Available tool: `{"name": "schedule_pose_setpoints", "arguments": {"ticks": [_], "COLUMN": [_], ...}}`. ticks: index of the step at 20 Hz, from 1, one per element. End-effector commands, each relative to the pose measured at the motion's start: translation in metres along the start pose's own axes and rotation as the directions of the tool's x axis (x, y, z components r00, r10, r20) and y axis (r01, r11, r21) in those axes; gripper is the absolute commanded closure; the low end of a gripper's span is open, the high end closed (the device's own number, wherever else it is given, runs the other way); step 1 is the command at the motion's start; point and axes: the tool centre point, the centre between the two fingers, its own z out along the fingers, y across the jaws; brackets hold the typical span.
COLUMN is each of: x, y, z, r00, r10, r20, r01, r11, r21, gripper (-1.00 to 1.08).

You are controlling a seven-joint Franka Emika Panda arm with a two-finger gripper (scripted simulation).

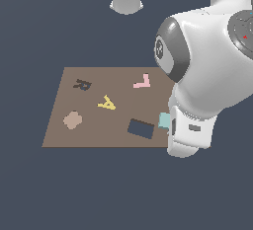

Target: Insert a designated object into the corresponding slot on a board.

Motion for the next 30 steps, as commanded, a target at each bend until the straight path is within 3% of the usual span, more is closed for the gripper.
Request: {"name": "schedule_pose_setpoints", "arguments": {"ticks": [1,9,20,21,30], "x": [-0.023,-0.082,-0.087,-0.087,-0.087], "y": [0.010,0.033,0.035,0.035,0.035], "z": [-0.002,-0.008,0.002,0.002,0.002], "r00": [1.000,0.998,0.997,0.997,0.997], "r10": [0.020,0.068,0.073,0.073,0.073], "r20": [0.000,0.000,0.001,0.001,0.001], "r01": [-0.020,-0.068,-0.073,-0.073,-0.073], "r11": [1.000,0.998,0.997,0.997,0.997], "r21": [-0.001,-0.001,-0.001,-0.001,-0.001], "gripper": [1.08,1.08,1.08,-0.92,-0.92]}}
